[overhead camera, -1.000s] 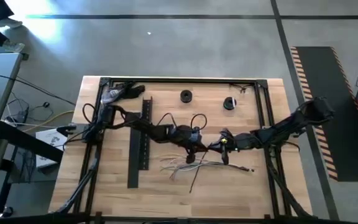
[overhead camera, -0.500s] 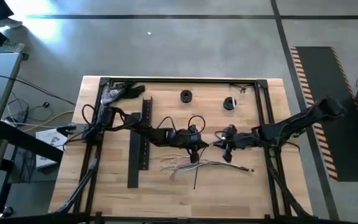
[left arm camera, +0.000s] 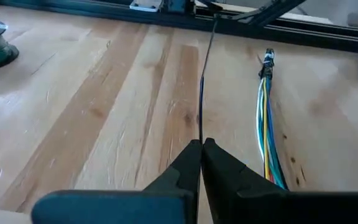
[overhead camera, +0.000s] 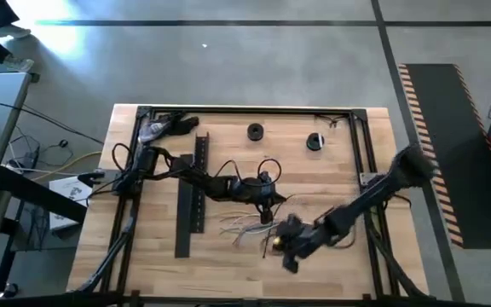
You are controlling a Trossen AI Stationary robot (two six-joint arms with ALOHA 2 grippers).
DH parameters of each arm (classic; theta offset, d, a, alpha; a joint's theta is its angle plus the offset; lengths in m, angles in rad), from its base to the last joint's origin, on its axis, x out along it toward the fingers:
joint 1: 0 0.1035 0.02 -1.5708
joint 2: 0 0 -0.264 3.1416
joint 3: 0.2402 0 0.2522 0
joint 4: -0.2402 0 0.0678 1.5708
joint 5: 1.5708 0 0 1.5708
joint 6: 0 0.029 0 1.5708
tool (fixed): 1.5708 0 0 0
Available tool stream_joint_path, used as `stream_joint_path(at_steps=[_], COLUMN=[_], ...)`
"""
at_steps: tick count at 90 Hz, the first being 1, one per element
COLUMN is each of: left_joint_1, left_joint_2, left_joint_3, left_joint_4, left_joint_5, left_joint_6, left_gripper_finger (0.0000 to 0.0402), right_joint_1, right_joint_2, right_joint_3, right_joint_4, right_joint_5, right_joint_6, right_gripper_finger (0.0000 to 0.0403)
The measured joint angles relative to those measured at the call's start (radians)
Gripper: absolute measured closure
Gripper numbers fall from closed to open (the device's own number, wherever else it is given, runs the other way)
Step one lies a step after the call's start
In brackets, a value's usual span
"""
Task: Ziptie cables
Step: Wrap the black zip tie on the cable
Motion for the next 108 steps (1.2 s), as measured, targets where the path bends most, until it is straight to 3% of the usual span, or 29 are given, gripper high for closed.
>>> stream_joint_path(at_steps=[14, 19, 30, 53, 74, 94, 108], left_joint_1=[0.0, 0.0, 0.0, 0.001, 0.001, -0.012, -0.016], left_joint_2=[0.0, -0.001, -0.002, -0.002, -0.002, -0.002, -0.001], left_joint_3=[0.0, 0.0, -0.001, -0.001, -0.001, -0.001, -0.001], left_joint_4=[-0.025, -0.037, -0.054, -0.078, -0.074, -0.039, -0.036], left_joint_5=[0.012, -0.005, -0.008, -0.031, -0.03, -0.018, -0.02], left_joint_6=[0.033, 0.024, 0.067, 0.062, 0.062, 0.103, 0.107], left_gripper_finger=[0.0401, 0.0401, 0.0401, 0.0401, 0.0401, 0.0401, 0.0401], right_joint_1=[-0.015, -0.017, -0.021, -0.042, -0.039, 0.006, 0.03], right_joint_2=[0.171, 0.212, 0.262, 0.261, 0.242, 0.176, 0.1], right_joint_3=[0.2, 0.239, 0.262, 0.221, 0.221, 0.215, 0.216], right_joint_4=[-0.186, -0.254, -0.235, -0.176, -0.317, -0.587, -0.606], right_joint_5=[0.017, -0.012, -0.035, -0.124, -0.175, -0.13, -0.088], right_joint_6=[-0.098, -0.112, -0.142, -0.142, -0.07, 0.008, 0.014], right_gripper_finger=[0.0289, 0.0285, 0.0293, 0.034, 0.0397, 0.0396, 0.0396])
